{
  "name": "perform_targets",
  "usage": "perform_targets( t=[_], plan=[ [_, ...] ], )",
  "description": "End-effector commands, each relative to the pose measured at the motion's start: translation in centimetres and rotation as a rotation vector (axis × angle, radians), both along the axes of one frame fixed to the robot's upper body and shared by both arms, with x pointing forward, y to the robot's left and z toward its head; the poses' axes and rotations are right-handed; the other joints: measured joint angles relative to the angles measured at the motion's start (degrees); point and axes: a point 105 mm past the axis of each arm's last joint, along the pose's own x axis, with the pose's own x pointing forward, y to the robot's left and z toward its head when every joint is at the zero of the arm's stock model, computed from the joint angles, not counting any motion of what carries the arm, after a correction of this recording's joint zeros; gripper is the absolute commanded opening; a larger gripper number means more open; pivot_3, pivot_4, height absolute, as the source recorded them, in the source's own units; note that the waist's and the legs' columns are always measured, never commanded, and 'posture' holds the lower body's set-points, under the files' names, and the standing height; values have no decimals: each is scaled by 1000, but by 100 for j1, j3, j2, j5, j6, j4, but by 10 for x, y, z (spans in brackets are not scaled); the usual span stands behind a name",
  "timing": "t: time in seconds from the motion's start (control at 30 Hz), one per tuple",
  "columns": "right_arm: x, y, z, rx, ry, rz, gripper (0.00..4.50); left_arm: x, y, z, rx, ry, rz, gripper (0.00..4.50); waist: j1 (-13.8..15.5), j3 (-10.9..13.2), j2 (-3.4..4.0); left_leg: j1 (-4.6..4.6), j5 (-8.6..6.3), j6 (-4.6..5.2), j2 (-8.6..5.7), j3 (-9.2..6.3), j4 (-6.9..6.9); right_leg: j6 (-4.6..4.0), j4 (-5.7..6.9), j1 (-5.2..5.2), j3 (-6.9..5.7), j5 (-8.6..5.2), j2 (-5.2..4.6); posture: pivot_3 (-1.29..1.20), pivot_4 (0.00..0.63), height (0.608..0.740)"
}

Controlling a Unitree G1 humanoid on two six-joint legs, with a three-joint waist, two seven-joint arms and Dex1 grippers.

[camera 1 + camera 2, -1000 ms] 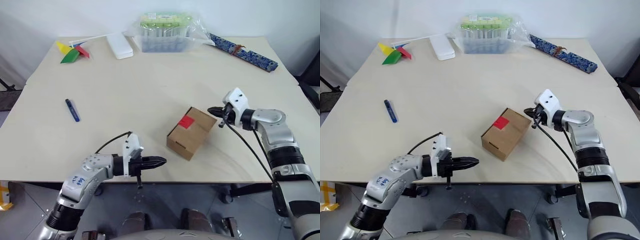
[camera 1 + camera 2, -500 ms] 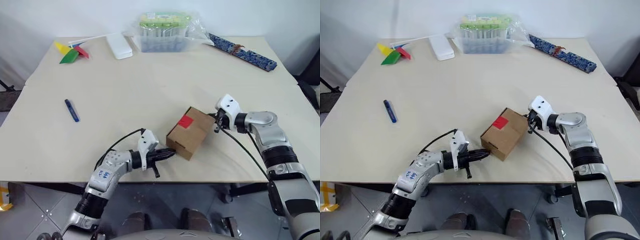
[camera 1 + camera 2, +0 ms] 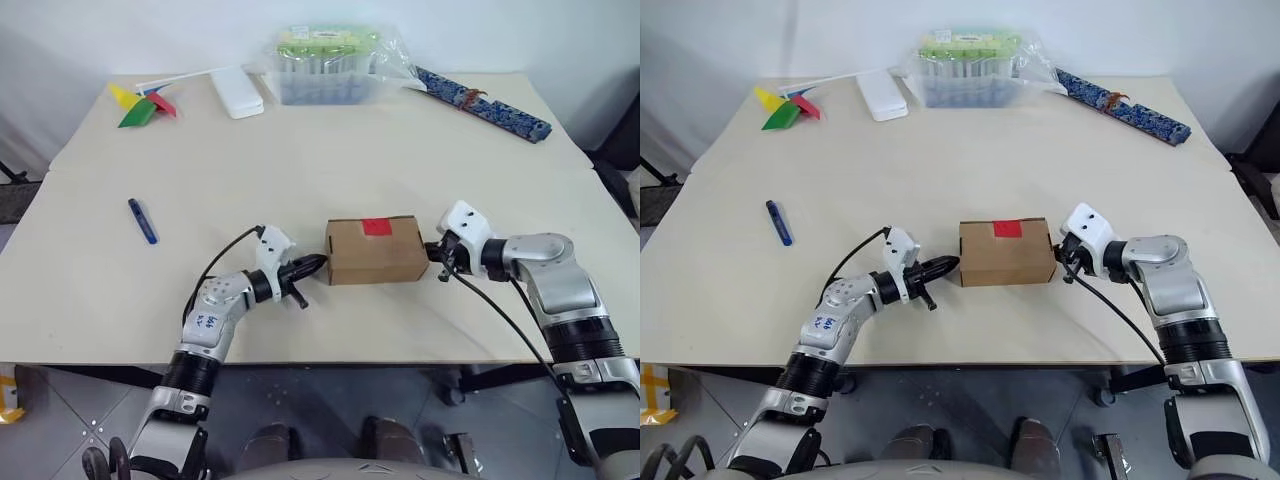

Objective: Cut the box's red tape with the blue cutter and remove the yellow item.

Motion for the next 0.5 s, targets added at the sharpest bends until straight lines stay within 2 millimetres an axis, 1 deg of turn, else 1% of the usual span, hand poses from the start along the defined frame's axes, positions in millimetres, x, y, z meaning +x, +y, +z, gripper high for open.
perform_targets(
  t=[0.03,0.27,0.5],
  plan=[
    [-10,24,11,25,-38,57,0,12,-6,17,-14,-67,-10,10,24,0,0,-2,0,0,-1,0,2,0,0,0,-1,0,0,0,150,740],
    [-24,35,10,45,-35,3,0,29,-9,19,9,-76,-24,10,27,0,-1,-20,-2,3,-4,-1,23,1,0,-1,-13,0,-1,0,150,740],
    [-44,44,10,54,-21,-29,0,34,-20,12,54,-49,-101,10,23,2,-3,-28,-2,3,-4,1,27,1,1,-5,-17,0,0,0,150,740]
  ],
)
